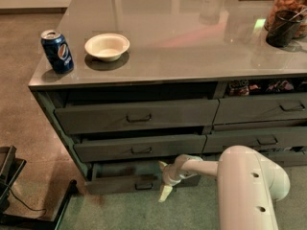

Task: Open bottom drawer

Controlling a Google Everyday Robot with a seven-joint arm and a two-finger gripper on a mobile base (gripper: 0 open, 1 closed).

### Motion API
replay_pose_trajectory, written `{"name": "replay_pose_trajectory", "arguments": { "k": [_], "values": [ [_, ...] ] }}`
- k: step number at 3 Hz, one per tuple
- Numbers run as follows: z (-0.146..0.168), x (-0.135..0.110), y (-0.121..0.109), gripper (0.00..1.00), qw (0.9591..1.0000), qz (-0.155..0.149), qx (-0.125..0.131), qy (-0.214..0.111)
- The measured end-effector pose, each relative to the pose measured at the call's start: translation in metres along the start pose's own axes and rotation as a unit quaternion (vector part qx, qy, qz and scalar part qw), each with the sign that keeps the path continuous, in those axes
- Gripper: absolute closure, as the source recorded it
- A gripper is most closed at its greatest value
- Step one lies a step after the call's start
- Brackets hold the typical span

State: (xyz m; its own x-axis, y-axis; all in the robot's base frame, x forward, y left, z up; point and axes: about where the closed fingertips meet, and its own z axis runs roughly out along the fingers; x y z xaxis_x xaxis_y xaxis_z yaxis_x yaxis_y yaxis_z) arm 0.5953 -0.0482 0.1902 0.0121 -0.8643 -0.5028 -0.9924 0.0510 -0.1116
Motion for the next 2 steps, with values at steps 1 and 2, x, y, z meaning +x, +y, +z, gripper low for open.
{"name": "replay_pose_trajectory", "arguments": {
  "k": [1, 2],
  "values": [
    [-0.009, 0.006, 0.015, 0.0, 0.9995, 0.019, -0.023, 0.008],
    [-0.014, 0.013, 0.029, 0.0, 0.9979, 0.042, -0.048, 0.01]
  ]
}}
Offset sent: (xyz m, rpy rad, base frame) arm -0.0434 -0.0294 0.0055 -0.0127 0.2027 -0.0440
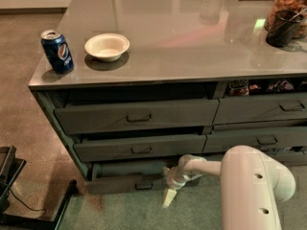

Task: Open bottom drawer

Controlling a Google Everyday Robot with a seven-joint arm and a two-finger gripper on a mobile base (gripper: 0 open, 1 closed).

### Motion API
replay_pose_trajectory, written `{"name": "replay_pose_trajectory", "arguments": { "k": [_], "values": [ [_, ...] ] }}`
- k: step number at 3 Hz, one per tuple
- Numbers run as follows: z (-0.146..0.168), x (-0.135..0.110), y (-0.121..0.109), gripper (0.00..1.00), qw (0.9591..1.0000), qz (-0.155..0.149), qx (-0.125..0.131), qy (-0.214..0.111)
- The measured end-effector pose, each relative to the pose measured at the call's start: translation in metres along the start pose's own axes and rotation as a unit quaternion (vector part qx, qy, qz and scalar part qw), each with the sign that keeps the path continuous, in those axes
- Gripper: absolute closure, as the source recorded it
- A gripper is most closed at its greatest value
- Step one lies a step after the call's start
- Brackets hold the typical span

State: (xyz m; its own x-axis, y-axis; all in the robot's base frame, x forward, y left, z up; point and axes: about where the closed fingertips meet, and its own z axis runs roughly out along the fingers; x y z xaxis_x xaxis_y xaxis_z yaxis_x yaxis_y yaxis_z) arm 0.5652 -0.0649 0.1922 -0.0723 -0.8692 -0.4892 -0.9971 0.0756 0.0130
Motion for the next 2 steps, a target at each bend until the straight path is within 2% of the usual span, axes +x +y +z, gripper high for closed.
{"name": "replay_pose_trajectory", "arguments": {
  "k": [2],
  "values": [
    [-0.009, 0.008, 0.024, 0.0, 0.9969, 0.042, -0.064, -0.019]
  ]
}}
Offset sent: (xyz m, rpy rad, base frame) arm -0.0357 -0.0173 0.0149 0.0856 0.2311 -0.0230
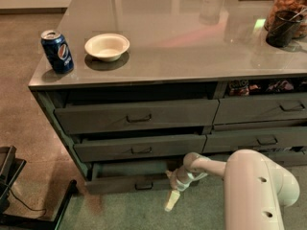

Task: Open bottom drawer

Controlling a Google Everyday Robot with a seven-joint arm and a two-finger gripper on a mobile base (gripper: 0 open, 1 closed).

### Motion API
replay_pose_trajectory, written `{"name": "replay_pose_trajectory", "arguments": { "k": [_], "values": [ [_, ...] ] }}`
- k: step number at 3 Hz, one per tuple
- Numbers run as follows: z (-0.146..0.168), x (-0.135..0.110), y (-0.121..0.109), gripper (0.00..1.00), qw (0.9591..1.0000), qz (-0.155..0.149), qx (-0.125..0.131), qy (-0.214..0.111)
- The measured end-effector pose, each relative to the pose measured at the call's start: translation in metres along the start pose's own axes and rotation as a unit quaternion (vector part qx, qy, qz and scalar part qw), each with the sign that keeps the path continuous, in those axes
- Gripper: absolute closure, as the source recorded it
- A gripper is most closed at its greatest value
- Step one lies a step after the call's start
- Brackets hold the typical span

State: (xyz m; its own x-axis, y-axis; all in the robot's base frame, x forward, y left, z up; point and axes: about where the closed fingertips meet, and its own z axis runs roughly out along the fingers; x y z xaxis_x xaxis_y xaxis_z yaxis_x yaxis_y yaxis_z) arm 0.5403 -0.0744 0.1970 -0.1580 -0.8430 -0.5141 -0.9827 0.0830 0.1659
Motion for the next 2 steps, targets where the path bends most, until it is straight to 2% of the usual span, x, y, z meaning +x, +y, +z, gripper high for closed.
{"name": "replay_pose_trajectory", "arguments": {
  "k": [2],
  "values": [
    [-0.02, 0.001, 0.032, 0.0, 0.9982, 0.042, -0.043, -0.005]
  ]
}}
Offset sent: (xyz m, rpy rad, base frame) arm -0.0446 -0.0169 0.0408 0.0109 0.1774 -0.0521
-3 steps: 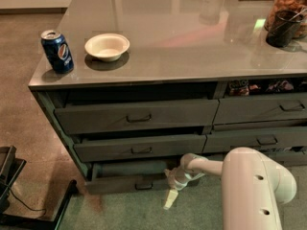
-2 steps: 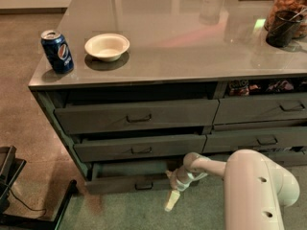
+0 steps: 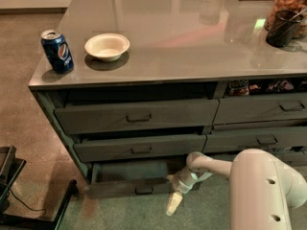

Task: Open bottom drawer

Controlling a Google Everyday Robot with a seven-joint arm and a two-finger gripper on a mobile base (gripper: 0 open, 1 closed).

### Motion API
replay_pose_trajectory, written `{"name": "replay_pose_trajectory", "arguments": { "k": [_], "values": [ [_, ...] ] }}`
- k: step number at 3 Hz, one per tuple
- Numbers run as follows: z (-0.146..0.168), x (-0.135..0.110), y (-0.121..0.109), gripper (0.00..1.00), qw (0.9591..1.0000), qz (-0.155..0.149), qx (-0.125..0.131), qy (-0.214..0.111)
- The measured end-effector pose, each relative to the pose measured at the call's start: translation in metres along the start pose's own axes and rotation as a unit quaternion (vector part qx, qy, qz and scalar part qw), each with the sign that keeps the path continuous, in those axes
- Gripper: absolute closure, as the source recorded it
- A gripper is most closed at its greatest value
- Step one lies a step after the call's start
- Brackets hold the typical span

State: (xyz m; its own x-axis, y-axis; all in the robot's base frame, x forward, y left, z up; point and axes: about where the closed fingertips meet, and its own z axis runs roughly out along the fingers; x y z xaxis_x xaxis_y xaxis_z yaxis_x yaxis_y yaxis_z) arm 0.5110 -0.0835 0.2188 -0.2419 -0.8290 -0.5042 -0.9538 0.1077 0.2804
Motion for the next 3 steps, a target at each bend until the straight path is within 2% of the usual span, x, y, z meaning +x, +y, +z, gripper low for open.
{"name": "replay_pose_trajectory", "arguments": {
  "k": [2, 3],
  "values": [
    [-0.012, 0.0, 0.033, 0.0, 0.9978, 0.039, -0.052, 0.014],
    [-0.011, 0.0, 0.034, 0.0, 0.9977, 0.039, -0.054, 0.015]
  ]
}}
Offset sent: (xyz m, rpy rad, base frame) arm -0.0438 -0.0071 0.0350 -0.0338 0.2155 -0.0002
